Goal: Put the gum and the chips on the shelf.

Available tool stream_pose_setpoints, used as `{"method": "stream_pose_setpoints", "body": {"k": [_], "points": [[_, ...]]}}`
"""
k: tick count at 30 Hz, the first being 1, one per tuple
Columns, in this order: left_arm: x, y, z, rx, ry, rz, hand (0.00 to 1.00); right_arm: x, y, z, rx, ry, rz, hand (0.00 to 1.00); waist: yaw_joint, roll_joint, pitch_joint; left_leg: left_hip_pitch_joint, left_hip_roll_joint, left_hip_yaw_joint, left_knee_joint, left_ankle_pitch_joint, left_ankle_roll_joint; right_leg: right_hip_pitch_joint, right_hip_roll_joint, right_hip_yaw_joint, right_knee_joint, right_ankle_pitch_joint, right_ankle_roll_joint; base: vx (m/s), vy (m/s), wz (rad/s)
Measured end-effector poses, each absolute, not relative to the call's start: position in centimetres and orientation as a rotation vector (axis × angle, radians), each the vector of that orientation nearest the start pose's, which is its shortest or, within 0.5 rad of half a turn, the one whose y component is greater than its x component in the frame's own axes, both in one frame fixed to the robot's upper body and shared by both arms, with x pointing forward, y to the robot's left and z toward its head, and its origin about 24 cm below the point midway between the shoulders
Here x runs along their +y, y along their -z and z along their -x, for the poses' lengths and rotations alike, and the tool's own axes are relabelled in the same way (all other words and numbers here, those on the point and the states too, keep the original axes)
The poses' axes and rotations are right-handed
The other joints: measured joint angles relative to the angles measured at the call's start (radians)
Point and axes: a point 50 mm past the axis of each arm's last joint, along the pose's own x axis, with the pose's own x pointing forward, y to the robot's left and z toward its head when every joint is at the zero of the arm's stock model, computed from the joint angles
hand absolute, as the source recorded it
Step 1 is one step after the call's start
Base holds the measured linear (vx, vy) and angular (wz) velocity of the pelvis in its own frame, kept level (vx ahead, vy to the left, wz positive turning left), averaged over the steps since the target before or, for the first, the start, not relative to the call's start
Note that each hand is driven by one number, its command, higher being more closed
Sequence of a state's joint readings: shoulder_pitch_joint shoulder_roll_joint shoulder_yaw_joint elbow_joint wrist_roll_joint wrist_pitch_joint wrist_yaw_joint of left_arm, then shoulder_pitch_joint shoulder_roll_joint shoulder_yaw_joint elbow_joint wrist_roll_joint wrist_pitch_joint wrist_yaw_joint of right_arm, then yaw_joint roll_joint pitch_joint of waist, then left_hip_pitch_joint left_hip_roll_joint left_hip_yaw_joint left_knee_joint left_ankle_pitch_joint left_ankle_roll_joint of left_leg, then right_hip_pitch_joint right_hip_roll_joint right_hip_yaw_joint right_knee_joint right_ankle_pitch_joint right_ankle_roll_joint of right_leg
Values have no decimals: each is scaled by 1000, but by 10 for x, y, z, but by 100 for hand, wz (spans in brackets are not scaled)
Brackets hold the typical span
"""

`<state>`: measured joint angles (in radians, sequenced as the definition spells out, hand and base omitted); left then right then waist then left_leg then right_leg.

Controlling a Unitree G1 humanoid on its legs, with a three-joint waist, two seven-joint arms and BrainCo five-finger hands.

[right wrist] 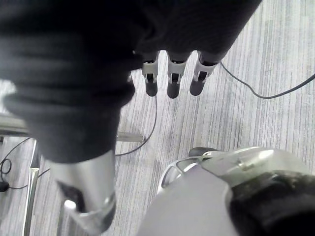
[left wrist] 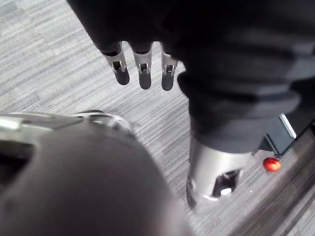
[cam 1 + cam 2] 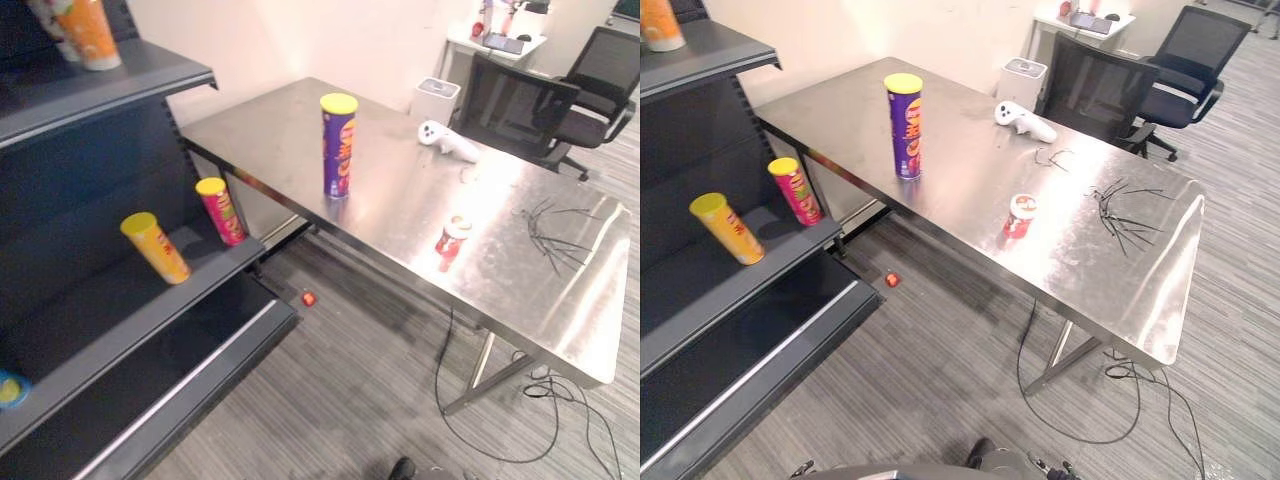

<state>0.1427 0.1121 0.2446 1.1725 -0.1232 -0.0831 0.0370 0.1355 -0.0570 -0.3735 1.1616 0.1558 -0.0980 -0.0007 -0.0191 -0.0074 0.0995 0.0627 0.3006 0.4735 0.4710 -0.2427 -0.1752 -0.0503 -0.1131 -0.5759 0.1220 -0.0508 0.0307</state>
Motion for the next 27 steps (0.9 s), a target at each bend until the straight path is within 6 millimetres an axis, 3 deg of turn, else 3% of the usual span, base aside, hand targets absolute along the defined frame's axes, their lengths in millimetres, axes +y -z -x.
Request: {"method": "stream_pose_setpoints", "body": {"k": [1, 2, 3, 4, 5, 7, 8, 9, 10, 11, 13, 15, 18, 25, 27], "points": [[222, 168, -45, 1180, -449, 135, 0, -216, 169, -47, 1133, 518, -264, 0, 1, 8, 4, -30, 19, -26, 84, 16, 3, 15, 9, 14, -15, 7, -4, 172, -131, -64], [217, 168, -48, 1162, -470, 178, 0, -221, 167, -48, 1126, 520, -246, 0, 7, 23, 11, -95, 45, -101, 265, 93, 4, 57, 16, 50, -38, 16, -1, 197, -2, -70], [218, 168, -46, 1162, -485, 189, 0, -221, 168, -48, 1128, 517, -244, 0, 18, 20, 15, -117, 38, -133, 306, 81, 11, 62, 11, 70, -42, 16, -2, 203, 67, -82], [215, 169, -49, 1156, -487, 203, 0, -223, 167, -47, 1129, 523, -238, 0, 22, 32, 19, -140, 22, -169, 322, 29, 15, 80, 3, 94, -53, 12, -8, 202, 115, -65], [213, 169, -52, 1148, -478, 208, 0, -226, 167, -46, 1130, 536, -240, 0, 21, 41, 22, -173, -5, -196, 302, -18, 15, 100, -9, 118, -69, 13, -5, 158, 97, -55], [213, 168, -52, 1139, -479, 209, 0, -225, 168, -44, 1137, 549, -254, 0, 23, 34, 24, -207, -47, -214, 176, -32, 25, 118, -35, 153, -85, 18, 12, 182, 176, -62], [212, 168, -51, 1136, -479, 210, 0, -224, 168, -43, 1142, 552, -257, 0, 21, 37, 25, -213, -78, -255, -13, -3, 49, 126, -47, 185, -92, 13, 42, 174, 265, -67], [211, 169, -50, 1138, -479, 214, 0, -225, 168, -42, 1141, 555, -258, 0, 21, 41, 24, -212, -89, -285, -94, 22, 54, 126, -47, 199, -92, 13, 53, 168, 337, -65], [209, 169, -48, 1144, -481, 220, 0, -226, 168, -42, 1141, 561, -258, 0, 25, 46, 25, -210, -103, -337, -177, 101, 56, 128, -44, 221, -96, 15, 71, 188, 296, -55], [213, 169, -43, 1150, -499, 218, 0, -220, 169, -41, 1142, 556, -273, 0, 24, 32, 18, -178, -147, -343, -207, 98, 58, 150, -61, 246, -136, 24, 91, 216, 273, -41], [223, 167, -44, 1141, -515, 199, 0, -210, 172, -37, 1163, 552, -303, 0, 20, -23, 25, -168, -196, -341, -220, 83, 67, 158, -98, 260, -148, 40, 103, 210, 191, -5], [227, 167, -42, 1145, -530, 200, 0, -205, 173, -32, 1178, 566, -327, 0, 26, -39, 22, -150, -212, -313, -219, 75, 93, 161, -117, 264, -142, 48, 95, 202, 179, -22], [226, 169, -31, 1187, -535, 204, 0, -207, 172, -38, 1157, 557, -328, 0, 25, -37, 20, -80, -238, -298, -239, 72, 100, 175, -129, 294, -142, 68, 85, 199, 110, -54], [218, 172, -33, 1224, -441, 156, 0, -219, 172, -26, 1179, 634, -351, 0, 20, 8, -30, -33, -234, -294, -315, 74, 104, 141, -119, 339, -141, 69, 84, 89, -25, -32], [216, 172, -30, 1238, -432, 154, 0, -220, 173, -21, 1191, 653, -360, 0, 21, 10, -31, -11, -233, -291, -337, 76, 106, 143, -116, 343, -141, 69, 84, 3, -28, -21]]}}
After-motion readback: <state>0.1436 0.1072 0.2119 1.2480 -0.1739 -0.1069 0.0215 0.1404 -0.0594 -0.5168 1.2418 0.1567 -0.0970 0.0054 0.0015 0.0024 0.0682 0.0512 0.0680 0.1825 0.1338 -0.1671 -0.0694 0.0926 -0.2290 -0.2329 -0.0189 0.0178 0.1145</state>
